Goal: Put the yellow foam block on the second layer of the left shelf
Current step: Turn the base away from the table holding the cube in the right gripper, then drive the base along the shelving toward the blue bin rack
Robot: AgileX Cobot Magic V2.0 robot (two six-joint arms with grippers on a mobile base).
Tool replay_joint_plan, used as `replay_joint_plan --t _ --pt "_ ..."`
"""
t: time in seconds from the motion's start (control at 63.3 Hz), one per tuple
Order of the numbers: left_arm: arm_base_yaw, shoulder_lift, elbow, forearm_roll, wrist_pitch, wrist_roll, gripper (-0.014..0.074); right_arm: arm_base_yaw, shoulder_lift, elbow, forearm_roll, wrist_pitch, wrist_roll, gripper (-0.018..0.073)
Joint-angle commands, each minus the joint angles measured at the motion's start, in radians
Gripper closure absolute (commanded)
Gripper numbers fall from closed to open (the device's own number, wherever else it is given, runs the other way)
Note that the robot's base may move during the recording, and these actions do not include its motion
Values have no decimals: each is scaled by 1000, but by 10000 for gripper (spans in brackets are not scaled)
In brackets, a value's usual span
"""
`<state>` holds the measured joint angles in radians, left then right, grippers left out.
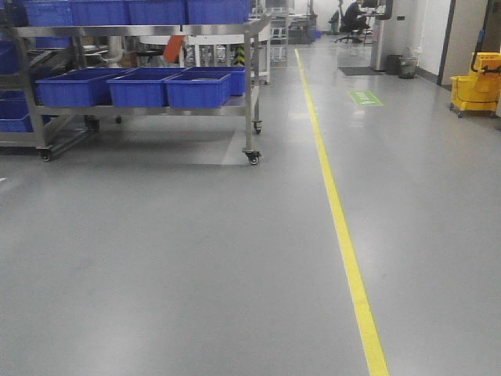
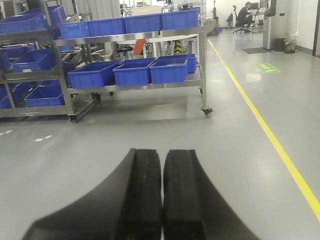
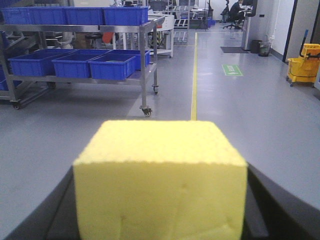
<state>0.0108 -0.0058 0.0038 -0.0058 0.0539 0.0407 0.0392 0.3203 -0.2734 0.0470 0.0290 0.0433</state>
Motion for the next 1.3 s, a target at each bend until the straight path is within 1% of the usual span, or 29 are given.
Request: replay_joint_plan --t 0.0,1.279 --pt "-4 -17 24 -5 -83 -4 472 -4 8 -28 -4 -86 -9 77" --pt "-6 -17 24 -5 -83 -4 472 -4 8 -28 -4 -86 -9 77"
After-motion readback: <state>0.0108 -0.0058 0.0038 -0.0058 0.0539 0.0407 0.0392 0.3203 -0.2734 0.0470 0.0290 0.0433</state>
